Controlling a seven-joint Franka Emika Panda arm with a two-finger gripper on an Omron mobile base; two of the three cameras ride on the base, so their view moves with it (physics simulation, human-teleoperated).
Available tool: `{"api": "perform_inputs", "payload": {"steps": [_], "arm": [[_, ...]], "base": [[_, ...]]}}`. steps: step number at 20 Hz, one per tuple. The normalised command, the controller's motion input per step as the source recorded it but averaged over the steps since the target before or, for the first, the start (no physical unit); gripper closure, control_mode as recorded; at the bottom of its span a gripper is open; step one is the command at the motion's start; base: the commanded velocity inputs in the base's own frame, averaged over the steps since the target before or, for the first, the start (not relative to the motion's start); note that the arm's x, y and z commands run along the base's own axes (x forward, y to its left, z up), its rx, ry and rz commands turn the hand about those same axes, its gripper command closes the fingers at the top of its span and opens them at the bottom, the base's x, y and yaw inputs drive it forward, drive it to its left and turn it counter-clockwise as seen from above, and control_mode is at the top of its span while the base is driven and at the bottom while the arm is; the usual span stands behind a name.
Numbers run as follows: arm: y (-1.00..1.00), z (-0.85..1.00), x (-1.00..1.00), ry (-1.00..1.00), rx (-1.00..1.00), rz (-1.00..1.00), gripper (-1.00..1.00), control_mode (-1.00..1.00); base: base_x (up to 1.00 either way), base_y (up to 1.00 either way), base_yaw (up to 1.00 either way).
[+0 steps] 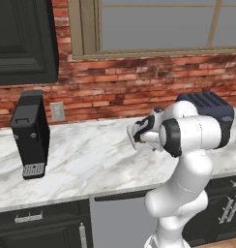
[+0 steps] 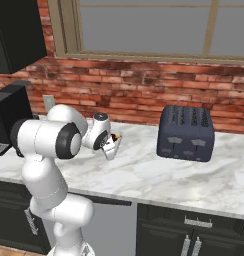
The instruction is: Place the tupperware on the top shelf of the fridge. Make space for the tupperware among the existing items by rearranging them on the shelves if needed. Close the fridge door when finished.
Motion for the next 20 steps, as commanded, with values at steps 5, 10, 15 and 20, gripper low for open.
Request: {"api": "perform_inputs", "payload": {"steps": [5,10,15,20], "arm": [[0.00,-0.28,0.29,0.01,0.00,0.00,-1.00,-1.00],[0.00,-0.25,0.14,0.00,0.00,0.00,1.00,-1.00],[0.00,-0.02,0.00,0.00,0.00,0.00,1.00,-1.00],[-0.02,0.02,-0.01,0.00,0.00,0.00,1.00,-1.00]], "base": [[0.00,0.00,0.00],[0.00,0.00,0.00],[0.00,0.00,0.00],[0.00,0.00,0.00]]}}
